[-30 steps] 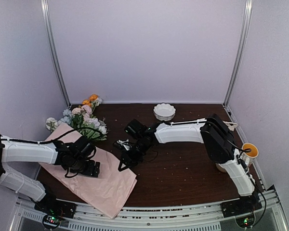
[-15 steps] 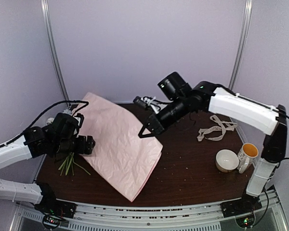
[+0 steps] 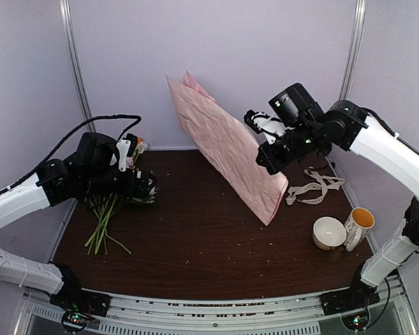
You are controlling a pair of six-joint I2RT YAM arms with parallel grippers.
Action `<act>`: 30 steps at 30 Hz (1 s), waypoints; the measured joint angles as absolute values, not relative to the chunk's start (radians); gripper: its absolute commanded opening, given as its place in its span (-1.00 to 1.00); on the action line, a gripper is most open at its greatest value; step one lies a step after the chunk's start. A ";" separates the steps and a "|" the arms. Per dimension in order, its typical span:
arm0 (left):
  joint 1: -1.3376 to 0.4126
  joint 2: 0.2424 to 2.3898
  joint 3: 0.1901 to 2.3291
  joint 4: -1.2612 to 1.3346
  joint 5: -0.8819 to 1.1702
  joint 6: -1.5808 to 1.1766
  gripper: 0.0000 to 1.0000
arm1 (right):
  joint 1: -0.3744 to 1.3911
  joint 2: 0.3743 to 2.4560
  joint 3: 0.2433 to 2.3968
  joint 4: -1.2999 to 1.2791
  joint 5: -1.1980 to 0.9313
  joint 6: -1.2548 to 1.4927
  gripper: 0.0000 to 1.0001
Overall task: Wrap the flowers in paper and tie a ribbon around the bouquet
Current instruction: Unfold the folded wrapping paper at the center of the board.
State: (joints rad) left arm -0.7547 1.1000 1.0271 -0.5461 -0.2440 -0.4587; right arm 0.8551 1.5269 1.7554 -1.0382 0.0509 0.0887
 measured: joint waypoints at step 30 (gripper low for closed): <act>-0.425 1.458 0.907 -0.044 0.279 -0.676 0.64 | 1.076 1.846 1.497 -0.679 -0.038 0.219 -1.00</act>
State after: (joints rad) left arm -0.4248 1.4582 0.9073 -0.0437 0.2794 -0.6758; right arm 1.0760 1.8458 1.4967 -0.6788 -0.0380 0.2188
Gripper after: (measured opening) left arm 0.789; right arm 0.007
